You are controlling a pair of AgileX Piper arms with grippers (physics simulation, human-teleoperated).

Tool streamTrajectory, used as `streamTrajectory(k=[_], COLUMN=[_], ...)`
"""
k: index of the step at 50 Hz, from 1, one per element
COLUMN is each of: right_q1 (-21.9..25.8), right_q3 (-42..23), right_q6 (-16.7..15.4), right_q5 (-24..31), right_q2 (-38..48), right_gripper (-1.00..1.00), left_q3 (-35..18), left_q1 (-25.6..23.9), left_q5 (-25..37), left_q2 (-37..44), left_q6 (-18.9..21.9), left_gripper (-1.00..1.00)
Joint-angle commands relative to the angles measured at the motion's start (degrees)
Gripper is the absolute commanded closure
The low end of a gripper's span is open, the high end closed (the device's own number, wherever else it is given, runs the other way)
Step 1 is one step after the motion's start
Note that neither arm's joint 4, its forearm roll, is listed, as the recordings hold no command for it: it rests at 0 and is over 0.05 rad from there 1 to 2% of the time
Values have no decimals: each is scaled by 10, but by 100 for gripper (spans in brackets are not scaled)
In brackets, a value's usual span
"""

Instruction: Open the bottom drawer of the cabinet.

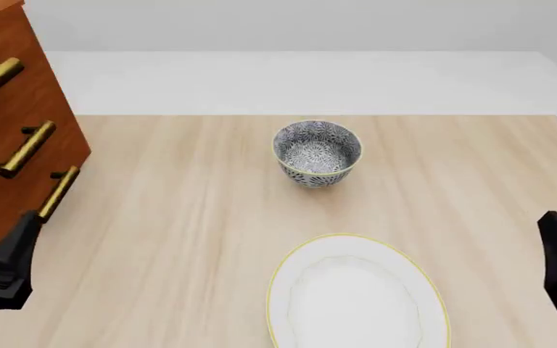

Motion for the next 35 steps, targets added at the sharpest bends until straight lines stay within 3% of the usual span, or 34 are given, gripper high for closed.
streamTrajectory(k=[1, 11, 12, 14, 20, 29, 35], right_q1=[-1, -2, -2, -2, -1, 0, 0], right_q3=[-1, -2, -2, -2, -4, -6, -9], right_q6=[3, 5, 6, 6, 8, 10, 11], right_q5=[14, 17, 17, 18, 21, 21, 23], right_q2=[-20, -23, -24, -24, -26, -26, -26], right_gripper=[-100, -100, -100, -100, -100, -100, -100], left_q3=[-28, -41, -38, -43, -14, -4, 8], left_q1=[-18, -25, -26, -26, -28, -23, -28], left_q5=[22, 28, 25, 27, -11, -37, -64], left_q2=[34, 59, 62, 72, 111, 154, 186], left_q6=[90, 195, 221, 223, 322, 368, 423], left_gripper=[-100, -100, -100, -100, -100, -100, -100])
